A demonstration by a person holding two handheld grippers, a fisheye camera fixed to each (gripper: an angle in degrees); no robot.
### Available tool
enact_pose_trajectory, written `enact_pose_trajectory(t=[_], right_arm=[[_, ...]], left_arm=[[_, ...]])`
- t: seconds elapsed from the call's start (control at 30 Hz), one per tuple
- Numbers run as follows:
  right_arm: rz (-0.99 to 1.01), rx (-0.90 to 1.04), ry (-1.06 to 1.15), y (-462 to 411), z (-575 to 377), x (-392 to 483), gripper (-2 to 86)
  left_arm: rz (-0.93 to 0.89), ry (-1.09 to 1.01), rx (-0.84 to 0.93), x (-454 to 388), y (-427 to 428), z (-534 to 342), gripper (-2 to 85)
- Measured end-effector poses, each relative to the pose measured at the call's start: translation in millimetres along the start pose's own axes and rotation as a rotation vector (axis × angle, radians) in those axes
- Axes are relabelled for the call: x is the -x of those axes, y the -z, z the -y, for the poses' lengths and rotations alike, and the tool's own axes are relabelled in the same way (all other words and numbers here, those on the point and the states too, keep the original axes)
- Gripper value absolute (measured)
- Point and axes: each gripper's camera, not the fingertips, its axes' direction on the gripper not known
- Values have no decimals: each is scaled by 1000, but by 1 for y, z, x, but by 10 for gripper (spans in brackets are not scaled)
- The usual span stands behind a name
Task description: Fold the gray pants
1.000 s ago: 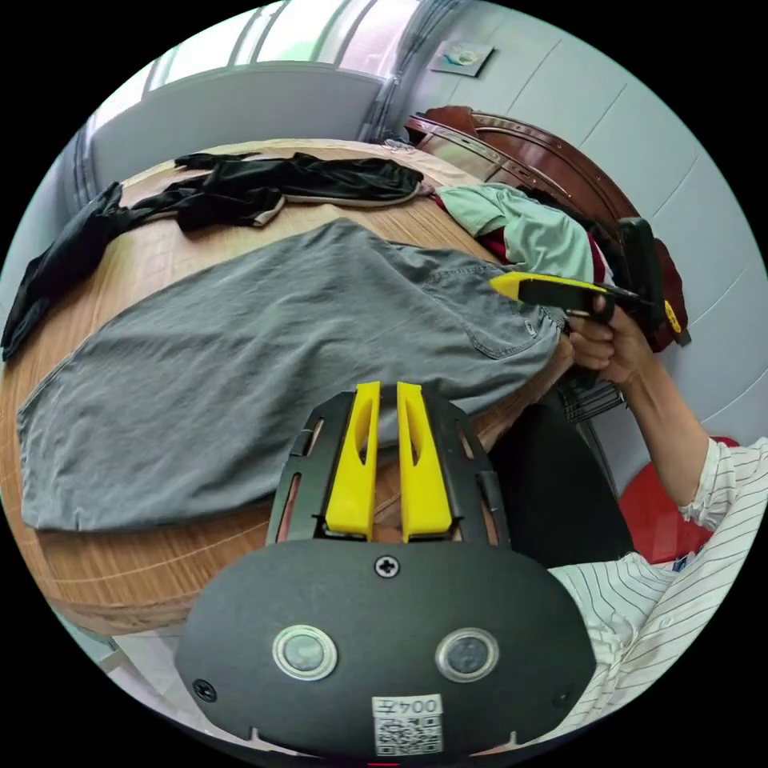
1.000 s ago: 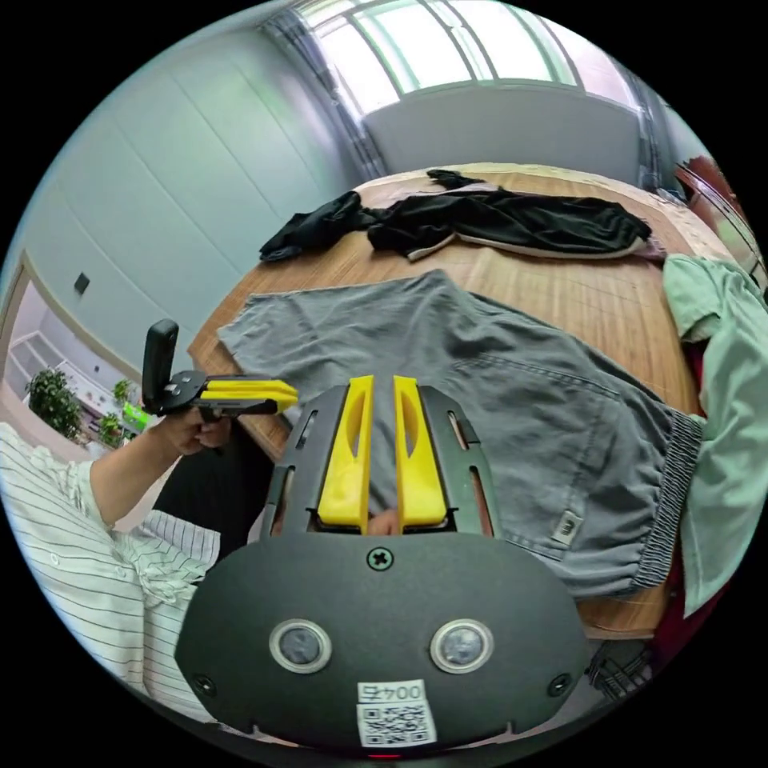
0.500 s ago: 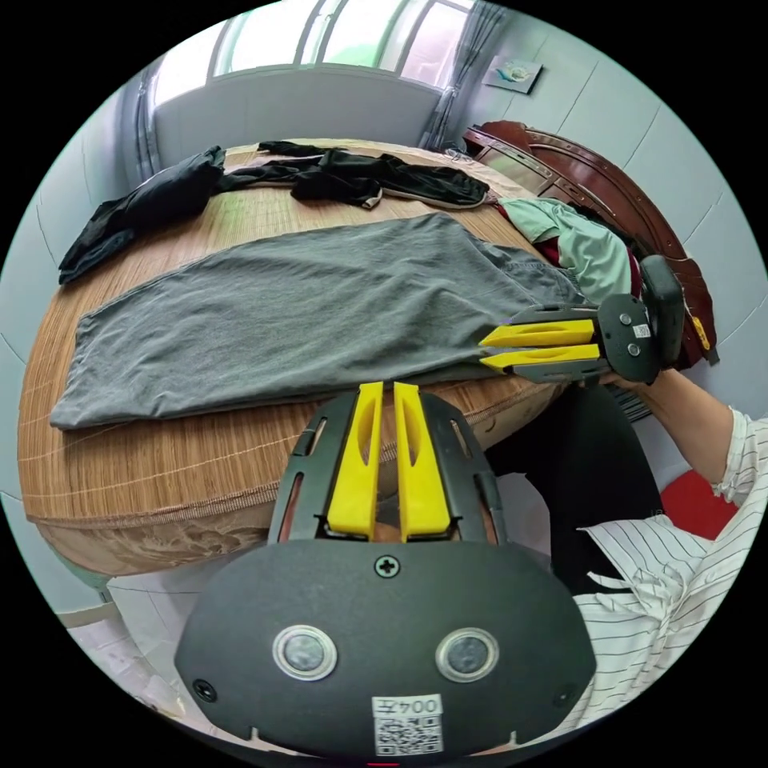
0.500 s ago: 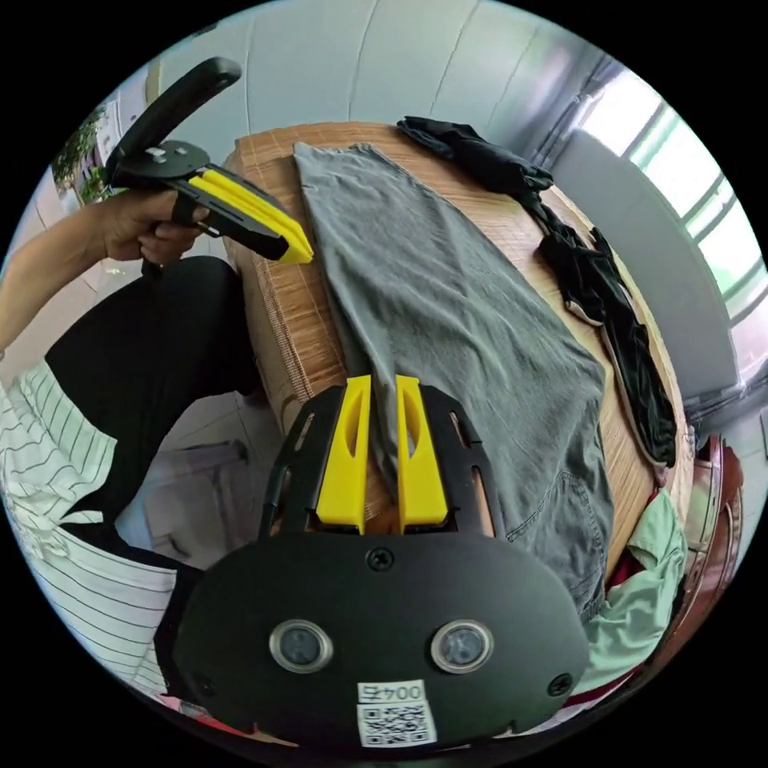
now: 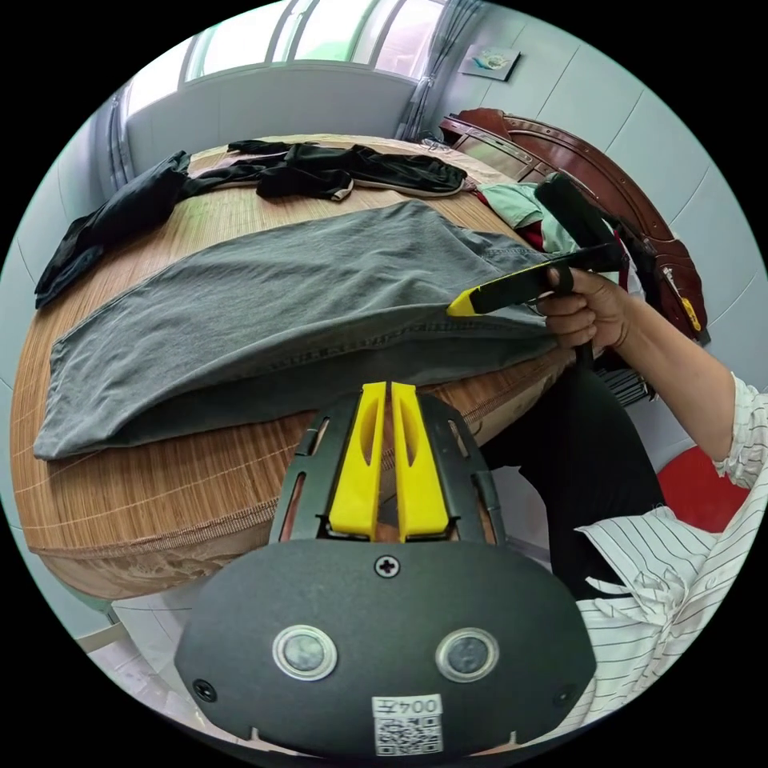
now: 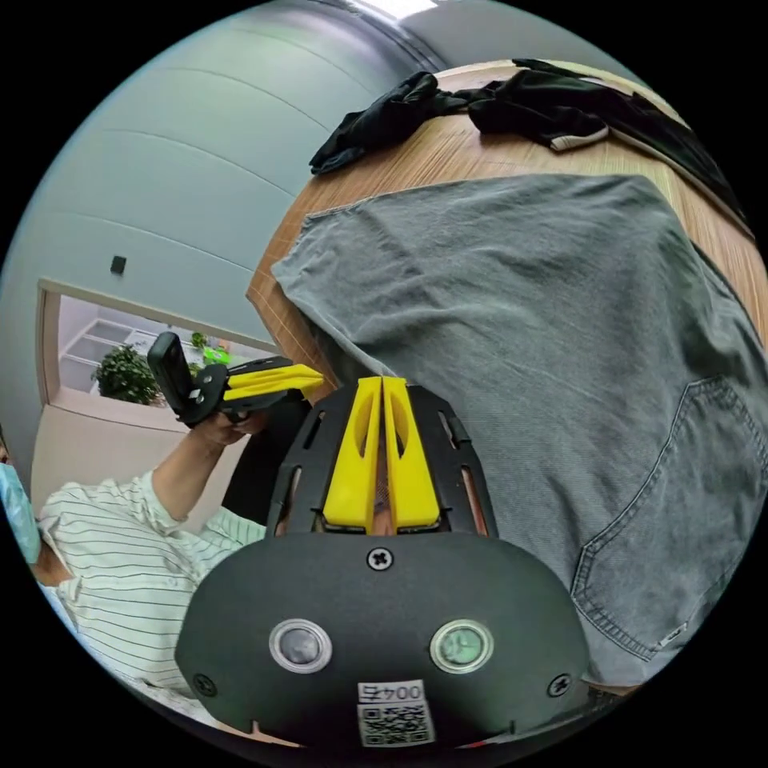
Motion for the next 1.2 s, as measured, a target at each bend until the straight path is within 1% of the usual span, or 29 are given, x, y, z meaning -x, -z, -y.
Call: enact_pose_trajectory(t=[0.07, 0.13, 0.23, 0.27, 0.37, 0.47, 0.53, 0.63, 0.7, 0.73, 0.8, 0.9, 0.93, 1.0, 1.03, 1.07, 1.1, 1.2], right_arm=[[55, 0, -16, -9, 0, -14, -6], [51, 39, -6, -23, 0, -16, -4], [-29, 108, 32, -51, -1, -11, 4], [-90, 101, 49, -58, -1, -7, 10], [-157, 48, 165, -69, -4, 15, 24], [-226, 6, 232, -80, 0, 31, 36], [-283, -49, 238, -83, 8, 35, 45], [-398, -177, 199, -85, 34, 35, 59], [-452, -198, 203, -92, 56, 35, 64], [-497, -194, 208, -101, 74, 36, 64], [-537, -179, 230, -116, 102, 39, 62], [-573, -154, 280, -149, 151, 47, 58], [-577, -134, 298, -164, 171, 51, 59], [-576, -94, 339, -191, 199, 56, 64], [-584, -69, 365, -209, 216, 59, 67], [-589, -43, 395, -227, 231, 62, 71], [-588, -31, 406, -236, 239, 64, 73], [-582, 15, 457, -276, 268, 73, 81]], left_arm=[[4, 8, -2, 2, -2, -3, 21], [2, 24, -8, 6, -3, -9, 21], [17, 55, -3, 17, -8, -23, 20], [25, 65, -1, 21, -9, -28, 19], [41, 89, -14, 29, -9, -41, 17], [50, 141, -40, 40, -7, -57, 13], [19, 198, -83, 48, -6, -69, 11], [-10, 274, -199, 53, -5, -93, 9], [73, 330, -346, 51, -1, -119, 7], [106, 343, -379, 50, 1, -125, 6], [248, 406, -506, 51, 10, -146, 4], [294, 461, -562, 77, 15, -151, 3], [291, 471, -568, 85, 15, -151, 3], [181, 502, -562, 129, 8, -144, 3], [156, 499, -553, 139, 6, -140, 3], [135, 483, -505, 158, 0, -129, 3], [133, 467, -427, 176, -8, -115, 3], [160, 449, -375, 213, -20, -99, 3]])
